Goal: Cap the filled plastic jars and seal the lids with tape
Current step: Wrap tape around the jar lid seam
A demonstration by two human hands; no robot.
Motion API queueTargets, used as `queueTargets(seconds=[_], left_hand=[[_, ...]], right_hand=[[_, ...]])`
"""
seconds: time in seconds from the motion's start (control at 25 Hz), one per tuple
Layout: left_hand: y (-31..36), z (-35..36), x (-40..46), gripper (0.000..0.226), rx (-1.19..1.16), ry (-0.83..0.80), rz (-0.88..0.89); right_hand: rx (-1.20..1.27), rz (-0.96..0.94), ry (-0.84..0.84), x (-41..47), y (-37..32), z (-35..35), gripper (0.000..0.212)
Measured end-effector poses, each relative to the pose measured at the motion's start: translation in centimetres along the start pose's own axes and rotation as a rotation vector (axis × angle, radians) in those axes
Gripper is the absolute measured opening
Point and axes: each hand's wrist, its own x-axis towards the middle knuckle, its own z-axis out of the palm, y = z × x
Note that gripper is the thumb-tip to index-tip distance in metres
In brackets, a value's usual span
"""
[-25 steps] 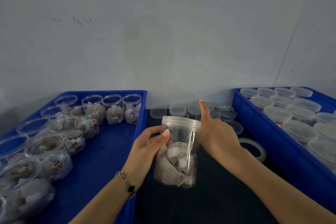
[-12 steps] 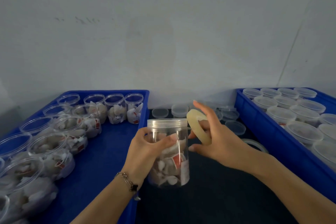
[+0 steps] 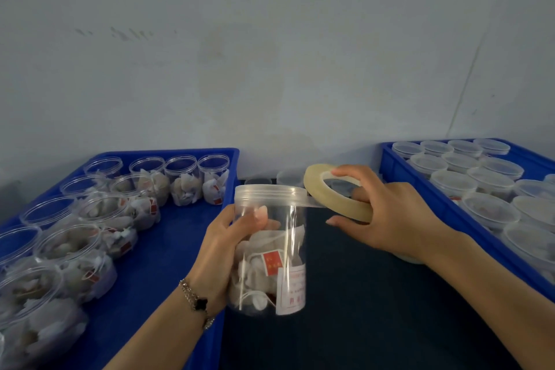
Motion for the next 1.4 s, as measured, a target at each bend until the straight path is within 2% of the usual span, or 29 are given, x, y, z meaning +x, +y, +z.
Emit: queueTargets(seconds=[0.08,0.12,0.24,0.28,0.44,0.56,0.68,0.72,0.76,0.84,0.88,0.92,1.0,1.08,1.12,1.16,1.24,1.28,1.4], left_hand=[[0.1,0.0,-0.1,0.116,-0.058,-0.060,-0.032],[0.1,0.1,-0.2,0.111,-0.095,-0.095,-0.054],[0.2,0.3,-0.4,0.062,-0.200,-0.216,-0.097],[0.3,0.2,-0.5,0.053,-0.223,-0.241,-0.094],[0.2,0.1,-0.3,0.069,-0.287,-0.308,-0.061],[0.0,-0.1,-0.5,0.051,-0.192,-0.335,-0.022],[0.2,0.8,1.5,0.039,0.054,-0.221,-0.093],[-0.3,-0.2,1.3,0.039,0.141,-0.269,-0.040],[-0.5,-0.7,0.8,0.052,0.228,-0.287,-0.025],[-0.3,-1.1,1.4,0.112,0.302,-0.262,0.032],[0.3,-0.8,2.0,0.120,0.265,-0.174,0.024],[0.1,-0.9,2.2,0.111,0.190,-0.069,0.051],[-0.6,-1.7,1.5,0.082,0.144,0.008,0.148],[-1.5,-1.8,1.7,0.051,0.232,0.051,0.254],[-1.7,-1.4,1.6,0.044,0.289,0.044,0.273],[-1.7,-0.8,1.4,0.044,0.334,0.001,0.277],[-1.8,0.2,0.8,0.064,0.407,-0.098,0.268],[-2.1,0.5,0.6,0.074,0.444,-0.091,0.269],[-2.2,0.6,0.8,0.081,0.498,0.108,0.242]], right_hand=[[-0.053,0.045,-0.036,0.2,0.3,0.2,0.058],[-0.058,0.061,-0.056,0.4,0.3,0.4,0.059],[-0.068,0.063,-0.055,1.4,0.1,1.0,0.060],[-0.077,0.062,-0.047,1.8,-0.2,1.3,0.059],[-0.096,0.099,-0.084,3.2,-1.9,3.1,0.060],[-0.103,0.143,-0.083,3.2,-3.2,4.6,0.065],[-0.045,0.243,-0.082,2.7,-3.5,5.2,0.071],[-0.029,0.269,-0.078,2.5,-3.5,5.2,0.072],[-0.019,0.287,-0.071,2.3,-3.6,5.1,0.073],[-0.034,0.335,-0.051,1.9,-3.6,4.8,0.073],[-0.060,0.363,-0.040,1.9,-3.6,4.7,0.074],[-0.093,0.389,-0.033,1.9,-3.5,4.5,0.075],[-0.135,0.429,-0.040,2.0,-3.4,4.3,0.079],[-0.179,0.430,-0.077,2.0,-3.3,4.3,0.081],[-0.223,0.414,-0.086,1.9,-3.4,4.4,0.080],[-0.261,0.400,-0.090,1.8,-3.5,4.6,0.080],[-0.248,0.400,-0.107,1.6,-3.8,5.0,0.081],[-0.217,0.394,-0.120,1.4,-4.0,5.3,0.083],[-0.110,0.290,-0.165,0.8,-4.8,5.9,0.091]])
